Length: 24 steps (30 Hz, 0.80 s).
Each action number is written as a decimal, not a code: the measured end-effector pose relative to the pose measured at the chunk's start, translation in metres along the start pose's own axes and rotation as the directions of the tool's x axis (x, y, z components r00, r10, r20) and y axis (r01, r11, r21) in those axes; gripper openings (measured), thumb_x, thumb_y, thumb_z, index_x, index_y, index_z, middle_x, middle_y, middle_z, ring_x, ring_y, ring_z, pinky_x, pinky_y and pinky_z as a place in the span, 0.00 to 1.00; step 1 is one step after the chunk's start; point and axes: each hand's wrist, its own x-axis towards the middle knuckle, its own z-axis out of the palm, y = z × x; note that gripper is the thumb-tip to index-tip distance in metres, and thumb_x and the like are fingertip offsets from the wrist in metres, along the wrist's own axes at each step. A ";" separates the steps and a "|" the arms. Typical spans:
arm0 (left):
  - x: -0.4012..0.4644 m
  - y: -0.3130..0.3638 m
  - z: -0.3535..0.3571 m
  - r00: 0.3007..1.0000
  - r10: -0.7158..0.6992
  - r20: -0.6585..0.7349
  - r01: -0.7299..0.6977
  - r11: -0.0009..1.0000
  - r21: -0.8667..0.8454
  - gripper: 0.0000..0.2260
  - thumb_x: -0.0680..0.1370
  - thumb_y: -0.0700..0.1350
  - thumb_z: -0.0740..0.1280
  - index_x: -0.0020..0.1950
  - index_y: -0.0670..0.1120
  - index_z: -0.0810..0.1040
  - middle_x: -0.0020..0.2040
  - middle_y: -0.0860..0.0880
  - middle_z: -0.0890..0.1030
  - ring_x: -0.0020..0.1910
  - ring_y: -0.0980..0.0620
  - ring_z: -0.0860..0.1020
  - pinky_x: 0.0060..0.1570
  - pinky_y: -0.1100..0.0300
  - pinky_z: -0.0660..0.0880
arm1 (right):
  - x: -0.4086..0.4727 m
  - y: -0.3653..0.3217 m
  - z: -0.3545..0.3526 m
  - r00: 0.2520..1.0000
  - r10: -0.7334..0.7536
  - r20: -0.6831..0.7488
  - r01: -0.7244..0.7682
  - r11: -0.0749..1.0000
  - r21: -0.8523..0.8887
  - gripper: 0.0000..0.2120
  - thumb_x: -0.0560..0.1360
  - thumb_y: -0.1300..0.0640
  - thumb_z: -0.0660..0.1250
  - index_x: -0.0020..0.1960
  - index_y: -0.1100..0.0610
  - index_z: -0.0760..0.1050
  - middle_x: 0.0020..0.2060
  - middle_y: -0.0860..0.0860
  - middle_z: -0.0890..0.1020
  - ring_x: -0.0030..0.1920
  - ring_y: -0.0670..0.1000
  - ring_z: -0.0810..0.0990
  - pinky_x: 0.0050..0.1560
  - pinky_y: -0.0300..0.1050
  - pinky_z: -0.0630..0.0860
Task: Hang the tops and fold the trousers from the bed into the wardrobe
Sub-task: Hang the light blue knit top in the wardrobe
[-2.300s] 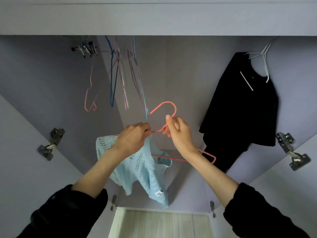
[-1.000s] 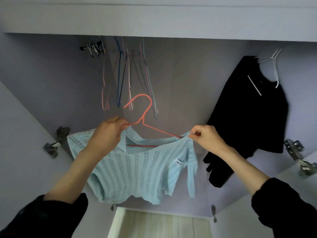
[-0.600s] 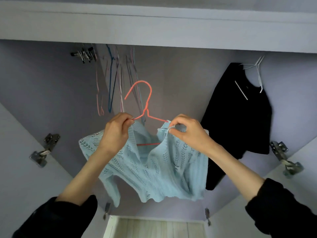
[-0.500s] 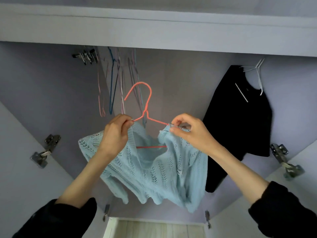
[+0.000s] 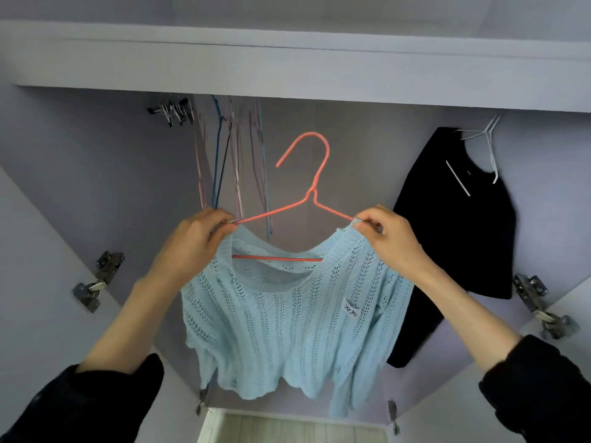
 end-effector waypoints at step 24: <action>0.003 0.012 0.008 0.992 -0.122 -0.018 0.109 0.941 -0.319 0.09 0.77 0.37 0.64 0.43 0.48 0.80 0.35 0.64 0.79 0.36 0.73 0.74 0.38 0.79 0.65 | -0.011 0.040 -0.039 0.998 0.023 -0.050 -0.028 0.994 -0.104 0.03 0.74 0.65 0.68 0.46 0.62 0.80 0.40 0.50 0.77 0.40 0.36 0.75 0.45 0.28 0.69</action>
